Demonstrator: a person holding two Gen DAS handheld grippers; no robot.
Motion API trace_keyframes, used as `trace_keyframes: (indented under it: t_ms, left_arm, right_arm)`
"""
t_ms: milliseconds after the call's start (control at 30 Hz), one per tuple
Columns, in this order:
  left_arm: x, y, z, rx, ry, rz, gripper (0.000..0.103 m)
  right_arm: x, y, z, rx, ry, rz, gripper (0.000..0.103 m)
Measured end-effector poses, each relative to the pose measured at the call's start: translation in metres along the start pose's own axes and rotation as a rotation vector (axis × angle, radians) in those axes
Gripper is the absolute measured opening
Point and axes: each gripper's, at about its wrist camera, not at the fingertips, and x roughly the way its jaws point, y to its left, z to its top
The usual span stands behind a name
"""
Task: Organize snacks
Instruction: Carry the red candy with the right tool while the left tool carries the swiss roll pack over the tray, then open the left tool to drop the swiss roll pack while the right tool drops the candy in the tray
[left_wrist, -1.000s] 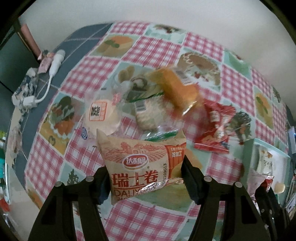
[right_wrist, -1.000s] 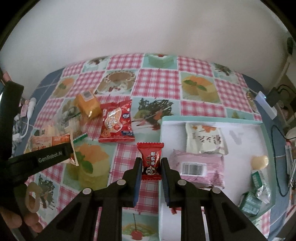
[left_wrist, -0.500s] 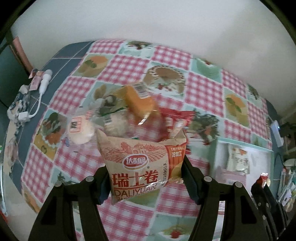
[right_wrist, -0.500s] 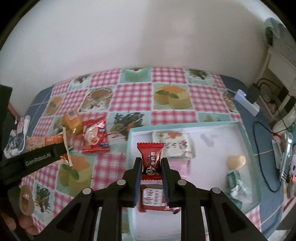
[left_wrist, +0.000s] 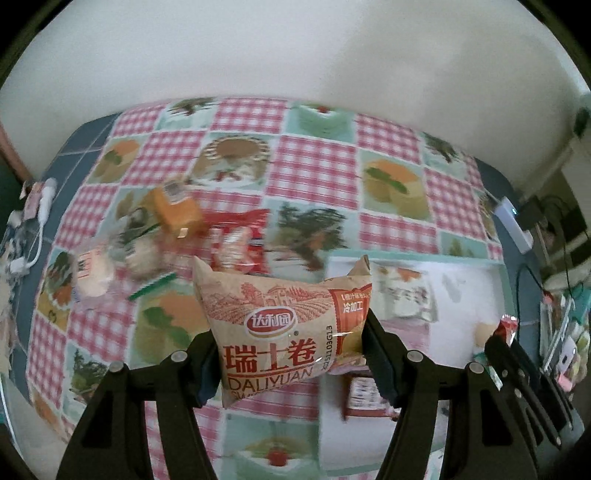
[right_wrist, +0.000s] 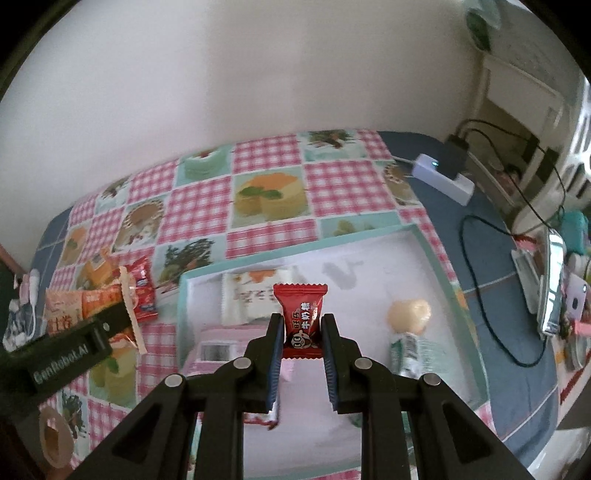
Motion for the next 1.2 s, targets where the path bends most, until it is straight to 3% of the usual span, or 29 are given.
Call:
trace_keyframes:
  t_ms: [500,1200]
  left_arm:
    - [0.018,-0.086,-0.013,0.149,0.035,-0.061,0.068]
    - [0.046,-0.115,-0.008,0.199,0.079,-0.081,0.069]
  right_arm:
    - [0.009,-0.069,0.002,0.129,0.031,-0.031,0.022]
    - [0.025,-0.083,0.0,0.158,0.075,-0.031,0.022]
